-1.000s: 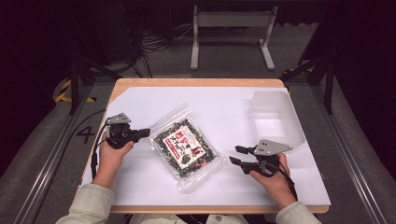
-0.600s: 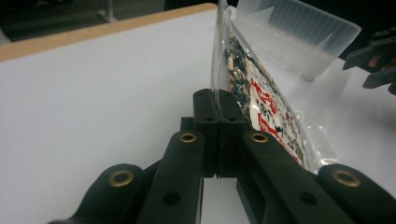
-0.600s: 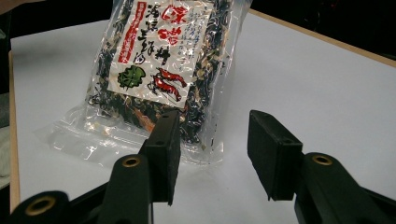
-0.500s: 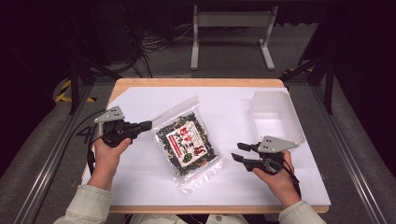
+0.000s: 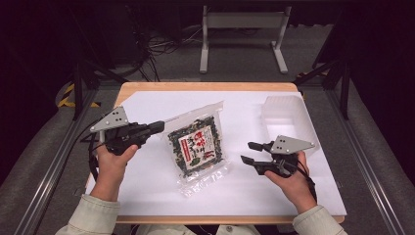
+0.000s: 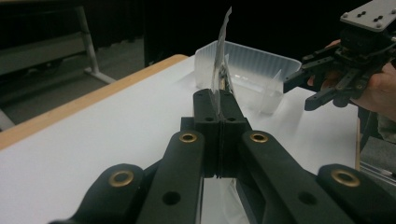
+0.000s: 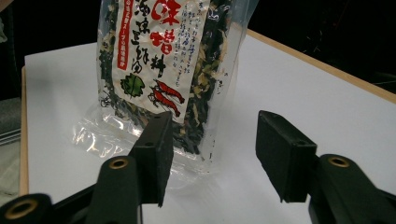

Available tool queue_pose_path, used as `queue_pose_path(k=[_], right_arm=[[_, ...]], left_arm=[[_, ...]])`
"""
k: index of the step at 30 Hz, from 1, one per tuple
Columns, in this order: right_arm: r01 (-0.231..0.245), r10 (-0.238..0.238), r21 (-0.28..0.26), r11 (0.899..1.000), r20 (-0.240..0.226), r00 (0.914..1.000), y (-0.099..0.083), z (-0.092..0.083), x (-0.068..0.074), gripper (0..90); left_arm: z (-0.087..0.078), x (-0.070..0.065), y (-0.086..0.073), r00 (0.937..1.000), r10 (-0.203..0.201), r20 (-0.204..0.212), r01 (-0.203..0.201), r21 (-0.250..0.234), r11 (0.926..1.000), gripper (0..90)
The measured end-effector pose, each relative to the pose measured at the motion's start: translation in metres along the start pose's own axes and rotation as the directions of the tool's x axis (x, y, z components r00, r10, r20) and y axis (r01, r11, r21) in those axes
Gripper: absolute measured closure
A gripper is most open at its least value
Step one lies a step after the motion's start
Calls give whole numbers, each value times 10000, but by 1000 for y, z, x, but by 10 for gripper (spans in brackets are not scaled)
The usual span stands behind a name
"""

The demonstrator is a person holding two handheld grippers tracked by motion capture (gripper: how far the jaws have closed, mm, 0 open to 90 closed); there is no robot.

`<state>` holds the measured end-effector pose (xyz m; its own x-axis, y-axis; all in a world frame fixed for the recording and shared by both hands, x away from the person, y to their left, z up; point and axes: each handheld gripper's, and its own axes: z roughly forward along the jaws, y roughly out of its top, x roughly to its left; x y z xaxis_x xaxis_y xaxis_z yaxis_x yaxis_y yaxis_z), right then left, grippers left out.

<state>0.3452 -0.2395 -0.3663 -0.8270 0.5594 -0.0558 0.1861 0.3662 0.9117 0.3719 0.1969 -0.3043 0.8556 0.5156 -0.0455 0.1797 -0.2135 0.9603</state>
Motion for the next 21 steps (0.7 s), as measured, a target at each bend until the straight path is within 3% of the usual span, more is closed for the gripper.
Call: queue_pose_path(k=[6, 15, 21], right_arm=[[-3, -4, -354, 9994, -198, 9998, 8, 7, -1, 413], [-65, 31, -582, 9983, -580, 9983, 19, 24, 0, 400], [-176, 81, -1066, 9941, -890, 9960, 30, 41, -2, 398]], left_arm=[[-9, -9, 10, 9993, 254, -285, -266, -422, 9988, 900], [-17, -16, 16, 9991, 357, -240, -376, -878, 9954, 900], [-23, -20, 21, 9984, 511, -242, -536, -1172, 9917, 900]])
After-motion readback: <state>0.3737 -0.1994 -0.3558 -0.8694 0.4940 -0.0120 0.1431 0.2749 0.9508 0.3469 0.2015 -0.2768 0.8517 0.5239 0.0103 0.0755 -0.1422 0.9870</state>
